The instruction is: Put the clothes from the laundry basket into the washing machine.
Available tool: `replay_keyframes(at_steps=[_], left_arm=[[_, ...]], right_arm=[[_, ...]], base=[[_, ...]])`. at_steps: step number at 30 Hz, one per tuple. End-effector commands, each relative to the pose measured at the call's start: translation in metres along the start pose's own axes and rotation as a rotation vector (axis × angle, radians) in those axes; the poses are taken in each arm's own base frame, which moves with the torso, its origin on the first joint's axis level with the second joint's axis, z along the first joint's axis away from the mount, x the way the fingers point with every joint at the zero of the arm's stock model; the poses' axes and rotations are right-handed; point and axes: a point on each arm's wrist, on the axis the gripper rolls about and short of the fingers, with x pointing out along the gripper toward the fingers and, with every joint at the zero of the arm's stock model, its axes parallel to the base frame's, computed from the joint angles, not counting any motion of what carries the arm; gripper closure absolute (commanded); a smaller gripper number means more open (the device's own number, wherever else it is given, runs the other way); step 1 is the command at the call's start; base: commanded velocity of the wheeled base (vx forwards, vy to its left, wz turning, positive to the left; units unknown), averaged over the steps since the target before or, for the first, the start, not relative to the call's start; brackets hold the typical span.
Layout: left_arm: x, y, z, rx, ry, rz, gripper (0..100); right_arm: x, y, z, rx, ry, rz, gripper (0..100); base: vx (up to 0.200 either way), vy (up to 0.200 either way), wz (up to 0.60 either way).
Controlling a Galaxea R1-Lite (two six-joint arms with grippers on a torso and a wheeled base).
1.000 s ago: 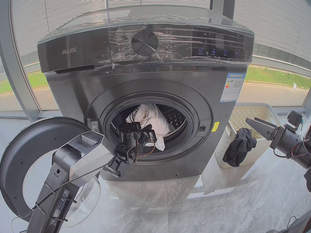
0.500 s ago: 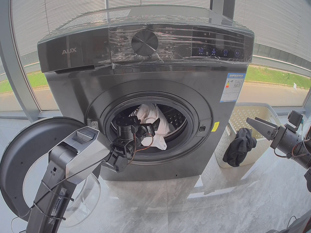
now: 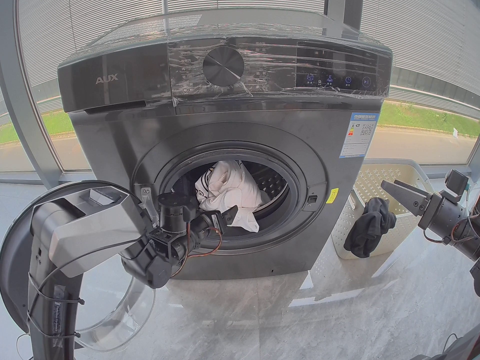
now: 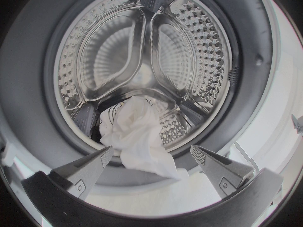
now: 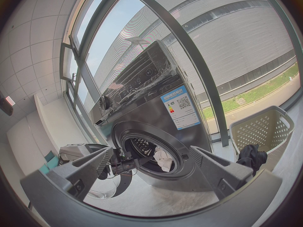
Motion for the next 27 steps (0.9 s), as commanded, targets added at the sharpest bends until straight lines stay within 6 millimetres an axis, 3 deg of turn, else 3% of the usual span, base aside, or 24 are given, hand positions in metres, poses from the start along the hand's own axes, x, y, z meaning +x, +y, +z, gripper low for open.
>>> replay_keyframes(at_steps=[1,4,8,15,16,22,27], left_arm=[[-0.156,-0.027,0.008,0.013,0.037,-0.071,0],[-0.198,-0.039,0.013,0.029,0.012,-0.111,0],[-0.227,-0.052,0.036,0.014,-0.114,-0.139,0],[-0.269,-0.03,0.085,-0.009,-0.382,-0.091,0],[-0.285,-0.02,0.096,0.024,-0.449,-0.066,0],[-0.339,-0.002,0.095,0.223,-0.538,-0.09,0],[-0.378,0.01,0.094,0.288,-0.636,0.089,0]], right_arm=[[-0.001,0.004,0.004,-0.01,-0.016,0.018,0],[-0.002,0.006,0.006,-0.017,-0.024,0.026,0],[-0.006,0.009,0.007,-0.035,-0.032,0.036,0],[-0.028,0.02,0.001,-0.11,-0.014,0.12,0],[-0.038,0.023,-0.006,-0.136,0.002,0.141,0],[-0.078,0.034,-0.03,-0.175,0.023,0.183,0],[-0.101,0.047,-0.023,-0.244,-0.084,0.201,0]], base=[[0.0,0.0,0.0],[0.0,0.0,0.0],[0.0,0.0,0.0],[0.0,0.0,0.0],[0.0,0.0,0.0],[0.0,0.0,0.0],[0.0,0.0,0.0]])
